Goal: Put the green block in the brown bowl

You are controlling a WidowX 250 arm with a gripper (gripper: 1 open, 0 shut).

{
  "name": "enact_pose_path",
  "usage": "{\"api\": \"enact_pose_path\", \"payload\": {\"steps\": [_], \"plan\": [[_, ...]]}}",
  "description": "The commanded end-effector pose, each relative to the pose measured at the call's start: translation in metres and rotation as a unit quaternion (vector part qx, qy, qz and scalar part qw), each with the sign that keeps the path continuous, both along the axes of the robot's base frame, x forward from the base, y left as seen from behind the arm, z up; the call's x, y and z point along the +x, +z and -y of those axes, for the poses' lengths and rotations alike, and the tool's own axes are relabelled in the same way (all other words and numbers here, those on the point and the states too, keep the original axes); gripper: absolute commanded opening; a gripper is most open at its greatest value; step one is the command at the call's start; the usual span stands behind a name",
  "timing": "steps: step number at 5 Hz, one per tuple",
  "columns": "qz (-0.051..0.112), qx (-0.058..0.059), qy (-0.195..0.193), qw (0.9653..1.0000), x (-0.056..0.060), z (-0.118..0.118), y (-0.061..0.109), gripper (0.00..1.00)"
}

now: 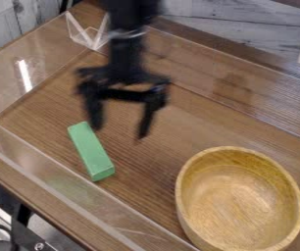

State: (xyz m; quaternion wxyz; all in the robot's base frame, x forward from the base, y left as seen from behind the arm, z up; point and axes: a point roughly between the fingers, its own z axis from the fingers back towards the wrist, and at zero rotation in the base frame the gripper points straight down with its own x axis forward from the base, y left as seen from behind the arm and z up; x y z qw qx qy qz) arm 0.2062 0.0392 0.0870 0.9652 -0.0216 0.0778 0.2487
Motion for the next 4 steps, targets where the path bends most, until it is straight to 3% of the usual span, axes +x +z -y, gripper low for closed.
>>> {"api": "enact_pose_path", "payload": {"steps": [1,2,3,4], "plan": [[0.06,-0.001,0.12,0.9909,-0.028,-0.04,-0.001,1.0],[0.075,-0.007,0.21,0.9748,-0.023,-0.037,-0.017,1.0],[0.076,-0.012,0.24,0.9677,-0.018,-0.037,-0.027,1.0],[0.075,-0.014,0.25,0.9652,-0.013,-0.037,-0.034,1.0]]}}
